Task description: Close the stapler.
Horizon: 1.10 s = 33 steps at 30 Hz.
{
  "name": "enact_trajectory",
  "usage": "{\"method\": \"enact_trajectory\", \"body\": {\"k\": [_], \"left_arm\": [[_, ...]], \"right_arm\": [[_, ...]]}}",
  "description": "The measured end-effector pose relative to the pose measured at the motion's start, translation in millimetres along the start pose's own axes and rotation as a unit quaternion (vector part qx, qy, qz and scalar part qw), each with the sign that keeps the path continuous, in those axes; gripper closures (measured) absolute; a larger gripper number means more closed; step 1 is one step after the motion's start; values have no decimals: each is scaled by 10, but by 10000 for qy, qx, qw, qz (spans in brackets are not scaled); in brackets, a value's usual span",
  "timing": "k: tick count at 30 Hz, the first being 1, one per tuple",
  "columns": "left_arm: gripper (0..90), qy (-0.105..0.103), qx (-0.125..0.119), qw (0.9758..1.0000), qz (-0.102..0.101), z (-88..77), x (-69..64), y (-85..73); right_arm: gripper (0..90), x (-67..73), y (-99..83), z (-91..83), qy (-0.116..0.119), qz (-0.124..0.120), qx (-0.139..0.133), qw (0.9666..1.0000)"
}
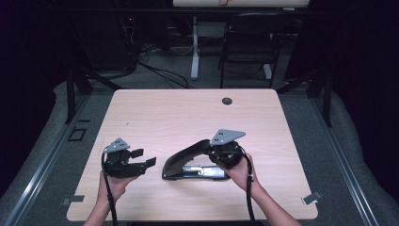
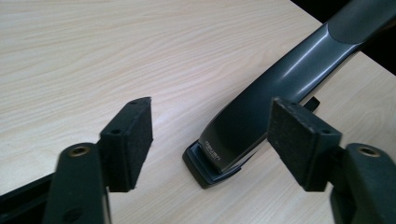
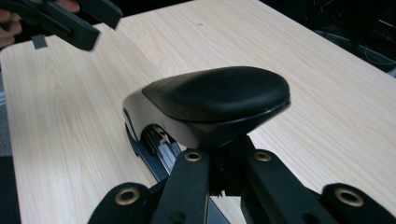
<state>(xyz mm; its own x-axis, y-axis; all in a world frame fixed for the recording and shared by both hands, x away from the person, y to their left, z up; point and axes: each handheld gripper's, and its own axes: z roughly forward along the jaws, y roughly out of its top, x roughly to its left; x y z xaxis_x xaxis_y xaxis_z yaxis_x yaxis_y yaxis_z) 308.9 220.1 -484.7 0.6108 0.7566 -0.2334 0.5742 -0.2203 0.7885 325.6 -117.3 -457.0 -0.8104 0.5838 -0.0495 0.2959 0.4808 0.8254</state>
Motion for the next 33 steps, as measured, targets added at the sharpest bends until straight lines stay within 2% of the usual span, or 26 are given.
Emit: {"method": "enact_trajectory", "body": {"k": [8, 13, 18, 24, 27, 33], "left_arm": [[244, -45, 72, 10000, 11, 7, 6, 0], [161, 54, 131, 9999, -34, 19, 29, -10], [159, 52, 155, 9999, -55, 18, 46, -8], [159, 61, 187, 9998, -36, 25, 46, -13], [157, 51, 220, 9997, -23, 20, 52, -12], [151, 80, 132, 9999, -76, -1, 83, -16]], "right_arm": [[900, -52, -126, -11, -48, 34, 75, 10000], [900, -59, -200, -22, -173, -119, 175, 9996], [900, -96, -296, -20, -182, -74, 321, 9993], [895, -147, -451, 8, -176, 192, 564, 9981], [892, -176, -505, 32, -260, 129, 696, 9972], [894, -225, -579, 68, -229, 201, 804, 9963]]}}
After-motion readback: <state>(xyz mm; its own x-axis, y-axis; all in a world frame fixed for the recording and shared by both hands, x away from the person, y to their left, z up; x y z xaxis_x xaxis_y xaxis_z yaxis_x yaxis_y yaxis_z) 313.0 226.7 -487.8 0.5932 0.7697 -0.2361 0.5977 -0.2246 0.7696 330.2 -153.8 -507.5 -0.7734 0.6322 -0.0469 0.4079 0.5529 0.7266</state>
